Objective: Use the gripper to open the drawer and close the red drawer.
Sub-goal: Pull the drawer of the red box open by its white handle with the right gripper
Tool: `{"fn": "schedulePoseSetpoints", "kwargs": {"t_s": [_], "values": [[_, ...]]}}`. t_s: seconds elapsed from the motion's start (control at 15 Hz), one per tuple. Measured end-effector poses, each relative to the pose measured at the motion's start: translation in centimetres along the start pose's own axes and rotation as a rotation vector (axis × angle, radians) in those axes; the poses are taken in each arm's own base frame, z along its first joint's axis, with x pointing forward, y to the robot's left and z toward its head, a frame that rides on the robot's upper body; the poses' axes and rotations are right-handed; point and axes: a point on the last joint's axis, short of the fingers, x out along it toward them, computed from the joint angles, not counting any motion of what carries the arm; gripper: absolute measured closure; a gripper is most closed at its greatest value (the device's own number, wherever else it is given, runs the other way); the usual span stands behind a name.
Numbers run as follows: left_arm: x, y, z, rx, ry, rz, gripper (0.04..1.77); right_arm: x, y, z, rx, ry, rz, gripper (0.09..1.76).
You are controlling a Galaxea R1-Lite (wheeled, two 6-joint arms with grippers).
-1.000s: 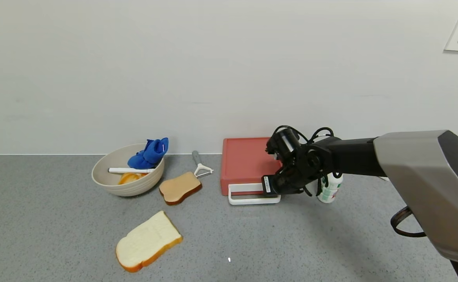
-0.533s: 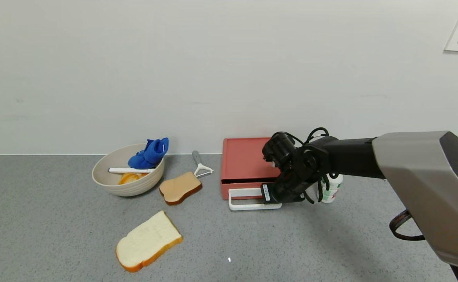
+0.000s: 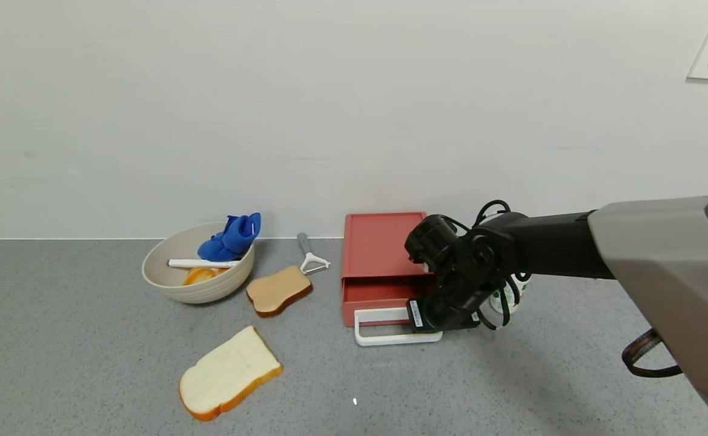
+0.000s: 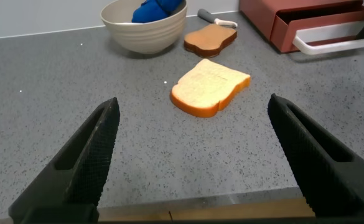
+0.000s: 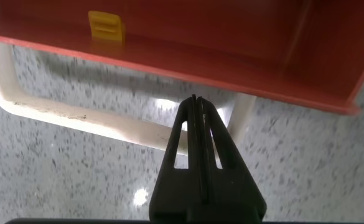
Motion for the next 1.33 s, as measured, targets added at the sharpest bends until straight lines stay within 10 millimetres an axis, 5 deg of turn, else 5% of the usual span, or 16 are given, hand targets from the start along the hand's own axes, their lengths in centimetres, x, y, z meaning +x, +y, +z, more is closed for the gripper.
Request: {"fn": "schedulePoseSetpoints", "kwargs": {"t_s": [1.33], "values": [[0.0,0.0,0.0,0.0,-0.001,0.005,0.09,-2.8,2.4,-6.9,0.033,0.138,-0.007,1.73]]}}
